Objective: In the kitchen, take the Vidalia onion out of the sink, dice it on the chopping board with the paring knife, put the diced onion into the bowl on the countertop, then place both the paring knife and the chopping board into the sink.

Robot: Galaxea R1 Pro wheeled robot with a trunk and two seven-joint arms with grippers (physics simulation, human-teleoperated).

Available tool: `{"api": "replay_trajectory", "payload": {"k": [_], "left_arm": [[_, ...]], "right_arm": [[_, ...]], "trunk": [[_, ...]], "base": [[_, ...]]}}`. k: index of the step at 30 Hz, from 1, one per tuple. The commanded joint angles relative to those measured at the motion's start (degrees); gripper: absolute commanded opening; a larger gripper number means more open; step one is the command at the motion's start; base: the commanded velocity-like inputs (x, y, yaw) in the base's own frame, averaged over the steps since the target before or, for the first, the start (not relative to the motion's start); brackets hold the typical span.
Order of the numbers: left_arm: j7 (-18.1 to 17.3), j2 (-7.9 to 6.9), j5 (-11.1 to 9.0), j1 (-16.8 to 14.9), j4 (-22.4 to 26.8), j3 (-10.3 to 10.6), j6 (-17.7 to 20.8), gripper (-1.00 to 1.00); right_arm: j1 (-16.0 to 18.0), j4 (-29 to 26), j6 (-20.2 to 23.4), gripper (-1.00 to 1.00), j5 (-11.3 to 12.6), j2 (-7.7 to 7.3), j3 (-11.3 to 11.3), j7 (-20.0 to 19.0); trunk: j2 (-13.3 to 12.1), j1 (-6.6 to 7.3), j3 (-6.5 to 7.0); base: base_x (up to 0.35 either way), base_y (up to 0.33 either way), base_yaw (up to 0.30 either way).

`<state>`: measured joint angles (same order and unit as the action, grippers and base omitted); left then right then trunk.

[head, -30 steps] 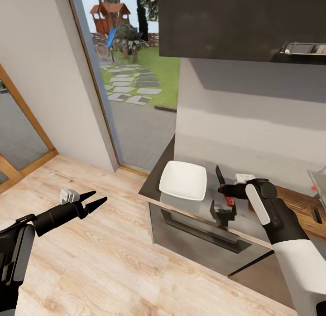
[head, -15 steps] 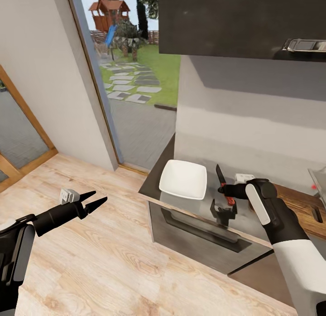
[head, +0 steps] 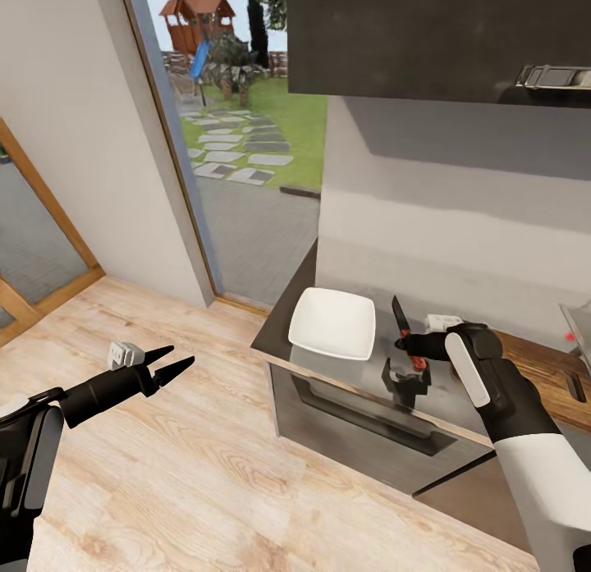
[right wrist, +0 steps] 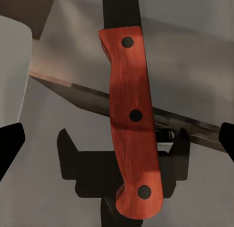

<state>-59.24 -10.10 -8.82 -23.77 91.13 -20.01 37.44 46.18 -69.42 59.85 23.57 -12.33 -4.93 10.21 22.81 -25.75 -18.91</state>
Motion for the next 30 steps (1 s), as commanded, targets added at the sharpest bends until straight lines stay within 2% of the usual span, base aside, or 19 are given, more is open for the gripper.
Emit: {"api": "replay_trajectory", "payload": {"k": [1, 30], "left_arm": [[-0.09, -0.01, -0.24, -0.04, 0.01, -0.03, 0.44, 1.0], [-0.09, -0.01, -0.24, -0.05, 0.01, -0.03, 0.44, 1.0]], "right_arm": [[0.05, -0.04, 0.15, 1.0, 0.6, -0.06, -0.15, 0.6], [0.05, -0.06, 0.15, 1.0, 0.6, -0.06, -0.16, 0.6]], "trunk": [[0.11, -0.03, -0.1], [0.11, -0.03, -0.53]], "base": [[0.0, 0.0, 0.0], [0.0, 0.0, 0.0]]}}
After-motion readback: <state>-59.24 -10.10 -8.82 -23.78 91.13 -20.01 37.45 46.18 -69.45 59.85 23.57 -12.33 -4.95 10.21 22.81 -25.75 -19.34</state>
